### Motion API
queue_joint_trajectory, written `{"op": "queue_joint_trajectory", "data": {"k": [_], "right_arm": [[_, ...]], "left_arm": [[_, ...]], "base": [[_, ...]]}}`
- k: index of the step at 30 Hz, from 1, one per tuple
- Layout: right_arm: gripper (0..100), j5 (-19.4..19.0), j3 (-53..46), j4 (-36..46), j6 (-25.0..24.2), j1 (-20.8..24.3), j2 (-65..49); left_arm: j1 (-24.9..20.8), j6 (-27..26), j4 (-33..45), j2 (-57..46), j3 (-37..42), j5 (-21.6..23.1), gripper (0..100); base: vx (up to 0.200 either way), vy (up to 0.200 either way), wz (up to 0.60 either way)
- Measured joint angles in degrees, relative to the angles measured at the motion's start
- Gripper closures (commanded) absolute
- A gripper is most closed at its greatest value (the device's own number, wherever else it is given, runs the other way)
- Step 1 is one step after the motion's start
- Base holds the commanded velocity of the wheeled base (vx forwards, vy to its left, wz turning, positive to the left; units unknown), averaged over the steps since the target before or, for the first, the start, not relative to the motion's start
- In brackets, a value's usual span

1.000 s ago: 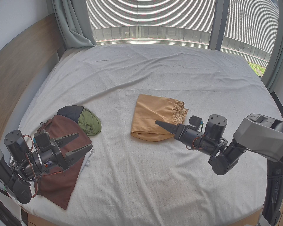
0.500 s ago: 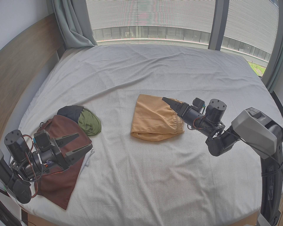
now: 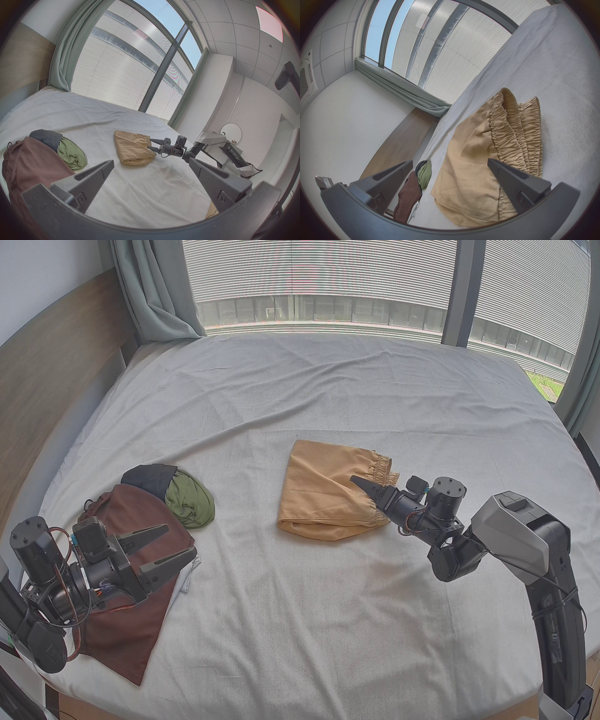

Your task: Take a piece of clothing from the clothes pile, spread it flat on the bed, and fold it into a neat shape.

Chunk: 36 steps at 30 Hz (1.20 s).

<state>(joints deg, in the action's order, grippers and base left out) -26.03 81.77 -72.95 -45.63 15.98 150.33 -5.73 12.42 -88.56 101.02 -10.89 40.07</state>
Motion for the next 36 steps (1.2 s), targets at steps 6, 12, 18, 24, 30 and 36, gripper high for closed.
{"op": "queue_joint_trajectory", "data": {"k": [6,12,18,24,30,36], "right_arm": [[0,0.17,0.04,-0.57,0.04,-0.41,1.43],[0,0.35,-0.74,-0.82,0.04,-0.44,1.07],[0,0.39,-3.99,-1.55,0.09,-0.24,-2.93],[0,0.39,-11.79,-3.74,2.57,0.28,-11.34],[0,0.39,-21.88,-6.01,8.17,0.5,-19.66],[0,0.44,-34.45,-7.11,16.62,0.61,-29.9]], "left_arm": [[-0.22,-0.02,0.0,0.0,0.09,0.0,0],[-0.91,0.05,-0.01,0.0,0.15,0.0,0],[-2.1,0.18,-0.04,-0.06,-0.13,0.0,0],[-4.85,0.18,-0.09,-0.5,-0.52,-0.04,0],[-7.8,0.06,-0.09,-1.28,-0.85,-0.11,0],[-10.45,-0.88,-0.11,-2.27,-1.62,-0.3,0]], "base": [[0.0,0.0,0.0],[0.0,0.0,0.0],[0.0,0.0,0.0],[0.0,0.0,0.0],[0.0,0.0,0.0],[0.0,0.0,0.0]]}}
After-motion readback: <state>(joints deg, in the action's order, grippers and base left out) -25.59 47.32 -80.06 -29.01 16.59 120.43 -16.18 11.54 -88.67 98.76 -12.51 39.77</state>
